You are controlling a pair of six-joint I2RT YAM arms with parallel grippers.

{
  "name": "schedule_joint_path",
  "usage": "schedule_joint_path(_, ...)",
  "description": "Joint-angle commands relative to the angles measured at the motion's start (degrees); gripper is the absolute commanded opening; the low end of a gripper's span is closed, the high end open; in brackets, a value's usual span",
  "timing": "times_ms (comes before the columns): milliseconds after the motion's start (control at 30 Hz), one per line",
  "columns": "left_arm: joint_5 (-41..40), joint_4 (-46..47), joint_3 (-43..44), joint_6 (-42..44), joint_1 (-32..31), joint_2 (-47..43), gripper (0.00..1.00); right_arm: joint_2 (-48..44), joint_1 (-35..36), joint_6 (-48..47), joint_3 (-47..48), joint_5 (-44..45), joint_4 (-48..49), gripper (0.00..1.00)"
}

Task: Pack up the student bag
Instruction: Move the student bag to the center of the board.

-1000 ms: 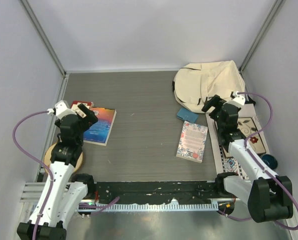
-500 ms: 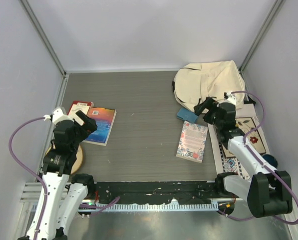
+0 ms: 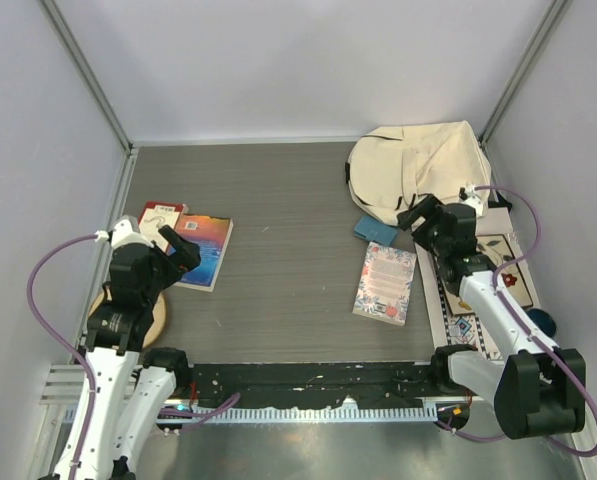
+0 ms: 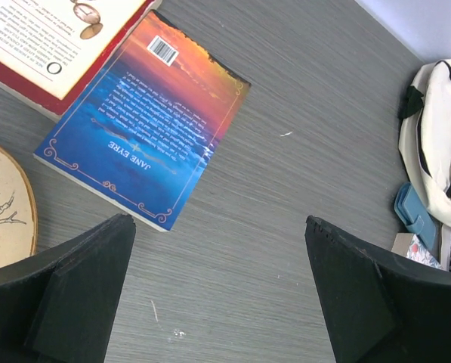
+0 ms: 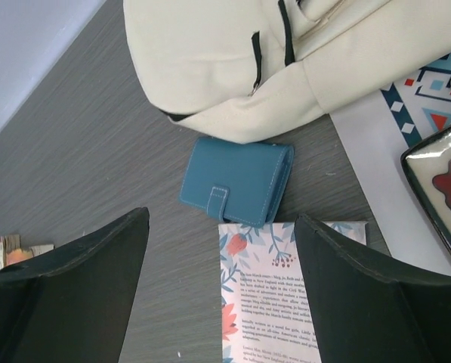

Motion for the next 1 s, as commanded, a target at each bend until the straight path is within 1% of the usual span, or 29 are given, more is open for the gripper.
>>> schedule_joint_path(0,2.9,1.9,0.2,1.1,0.1,1.5,1.0,3.2,-0.6,4.5,6.4,6.4,-1.6,0.82)
schedule_joint_path(200,5.1,0.3,0.7,2.1,0.1,3.0,1.0,13.6,-2.2,10.1,10.7,11.9,-2.5,0.84)
schedule_joint_path(333,6.1,0.5,-1.3,1.0,0.1,0.7,1.0,19.8,-3.9,12.2,13.1,11.9,-2.6,0.86)
schedule_joint_path(500,6.7,2.1,-2.8,-0.1,0.1,-0.8,1.0,26.9,-7.0,13.3,15.8,11.8,-2.1,0.86)
schedule_joint_path(533,6.6,2.2,-3.0,-0.1,0.1,-0.8,1.0,27.8,-7.6,13.3,15.7,11.2,0.5,0.86)
schedule_joint_path(600,6.8,2.4,-3.2,0.0,0.1,-0.2,1.0,29.4,-8.1,13.6,16.4,10.3,2.0,0.86)
schedule_joint_path(733,7.9,3.6,-4.2,-0.2,0.1,0.8,1.0,34.2,-8.8,14.1,19.2,9.8,2.4,0.86)
schedule_joint_path(867,8.1,3.9,-4.9,-0.2,0.1,1.5,1.0,36.6,-9.5,15.1,21.0,9.7,2.4,0.86)
schedule_joint_path(900,8.2,3.9,-4.9,-0.3,0.0,1.6,0.99,37.0,-9.6,15.2,21.5,9.6,4.2,0.86)
schedule_joint_path(967,8.1,4.2,-5.3,-0.4,0.1,1.5,1.0,38.2,-9.7,15.4,22.2,9.3,4.5,0.86)
